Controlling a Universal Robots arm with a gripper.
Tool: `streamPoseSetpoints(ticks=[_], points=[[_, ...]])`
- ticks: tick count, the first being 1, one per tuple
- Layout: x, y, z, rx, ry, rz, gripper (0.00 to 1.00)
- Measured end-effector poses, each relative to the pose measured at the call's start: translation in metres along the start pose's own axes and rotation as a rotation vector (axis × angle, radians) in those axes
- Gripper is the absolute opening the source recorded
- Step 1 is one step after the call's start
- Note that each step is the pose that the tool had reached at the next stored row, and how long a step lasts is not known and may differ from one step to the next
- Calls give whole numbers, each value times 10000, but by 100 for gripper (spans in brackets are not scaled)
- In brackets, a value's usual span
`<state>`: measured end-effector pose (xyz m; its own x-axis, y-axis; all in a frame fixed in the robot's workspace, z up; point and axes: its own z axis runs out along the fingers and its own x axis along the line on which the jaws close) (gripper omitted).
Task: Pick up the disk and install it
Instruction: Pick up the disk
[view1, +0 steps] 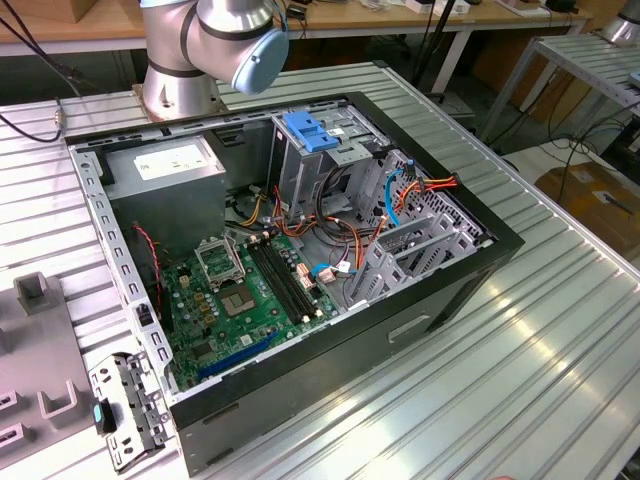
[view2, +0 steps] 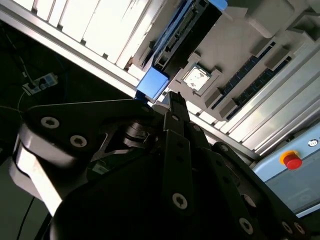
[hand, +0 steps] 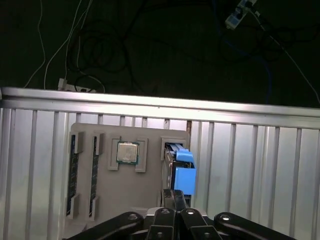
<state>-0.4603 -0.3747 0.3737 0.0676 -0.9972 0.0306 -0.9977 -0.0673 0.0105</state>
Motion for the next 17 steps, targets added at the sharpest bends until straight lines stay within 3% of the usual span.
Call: streamPoseSetpoints(ticks=[4,5,6,13,15,16,17], points=[[-3,40,29,210,16,-39,11],[-3,50,38,236,17,-39,17],[-5,57,49,245,16,-38,17],[-51,64,217,236,17,212,60],[-58,74,257,234,18,247,60],[-60,79,275,233,18,263,66],[-65,88,310,231,18,297,66]])
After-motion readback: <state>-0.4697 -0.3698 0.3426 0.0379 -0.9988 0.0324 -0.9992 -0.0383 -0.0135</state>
